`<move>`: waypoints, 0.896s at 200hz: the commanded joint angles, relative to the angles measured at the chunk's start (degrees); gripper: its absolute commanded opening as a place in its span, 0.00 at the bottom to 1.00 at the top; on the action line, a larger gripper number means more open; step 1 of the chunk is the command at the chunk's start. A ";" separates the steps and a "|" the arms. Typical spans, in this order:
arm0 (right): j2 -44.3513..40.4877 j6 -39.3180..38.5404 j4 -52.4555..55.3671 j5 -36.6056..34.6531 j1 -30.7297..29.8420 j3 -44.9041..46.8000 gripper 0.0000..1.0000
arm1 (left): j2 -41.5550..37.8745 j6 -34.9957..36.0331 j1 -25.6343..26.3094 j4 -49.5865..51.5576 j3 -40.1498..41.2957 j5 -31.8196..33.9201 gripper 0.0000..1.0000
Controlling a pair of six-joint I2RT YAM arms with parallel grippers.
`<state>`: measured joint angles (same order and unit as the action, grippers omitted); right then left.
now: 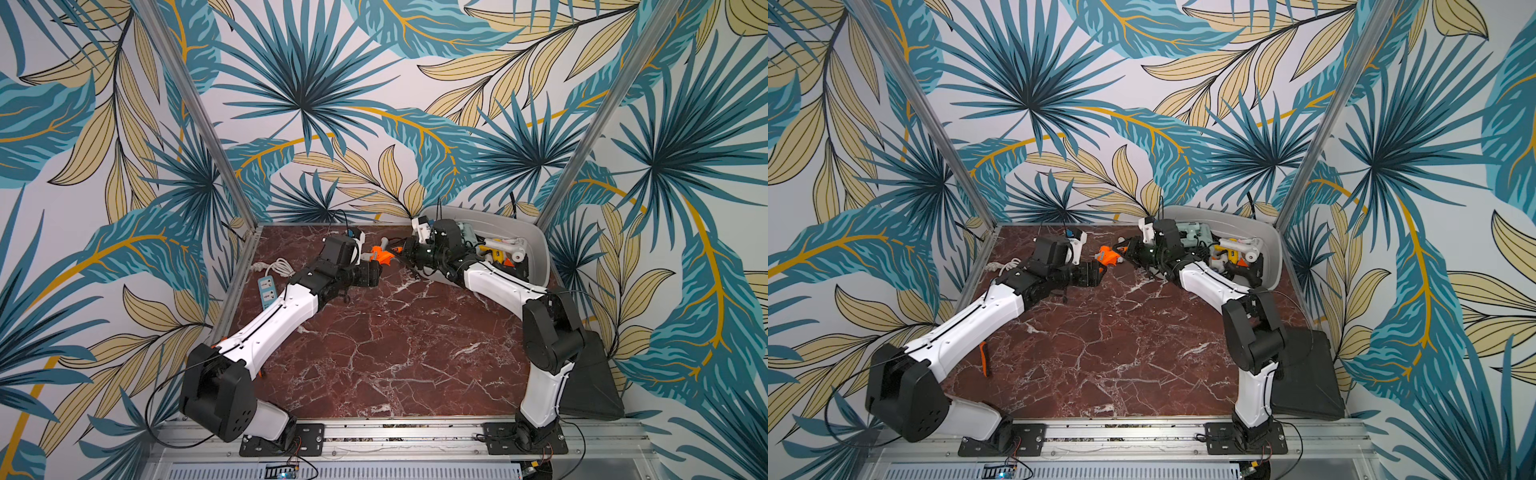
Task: Put the hot melt glue gun into the storage box
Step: Pick up the hot melt adhesive gun from the center of the board, then place the hot melt adhesive gun in the storage box.
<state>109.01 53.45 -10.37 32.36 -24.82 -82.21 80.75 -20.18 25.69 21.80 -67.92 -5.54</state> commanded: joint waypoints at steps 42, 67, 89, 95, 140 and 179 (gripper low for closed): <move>-3.64 -6.67 9.21 -4.03 7.52 -8.79 0.24 | -13.60 -2.30 -1.01 -5.71 7.29 7.69 1.00; -0.69 -8.79 12.39 -4.48 11.48 -13.17 0.24 | -14.57 -3.20 -2.72 -4.67 8.70 8.46 1.00; 3.09 -11.91 16.50 -5.86 13.82 -17.38 0.24 | -14.58 -5.13 -5.38 -5.54 10.49 7.22 1.00; 4.18 -12.73 17.60 -6.19 14.36 -18.49 0.24 | -14.57 -5.78 -6.12 -5.71 11.00 6.28 1.00; 11.48 -17.68 24.88 -8.17 16.28 -25.10 0.24 | -13.54 -7.75 -9.55 -7.58 12.72 3.61 1.00; 15.42 -18.94 26.00 -7.87 16.45 -26.48 0.23 | -12.16 -8.64 -10.50 -7.96 13.24 2.80 1.00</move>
<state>123.42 37.23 13.72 24.84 -8.45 -106.76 67.88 -27.81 16.01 15.81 -55.59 -1.50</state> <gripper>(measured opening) 0.278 0.999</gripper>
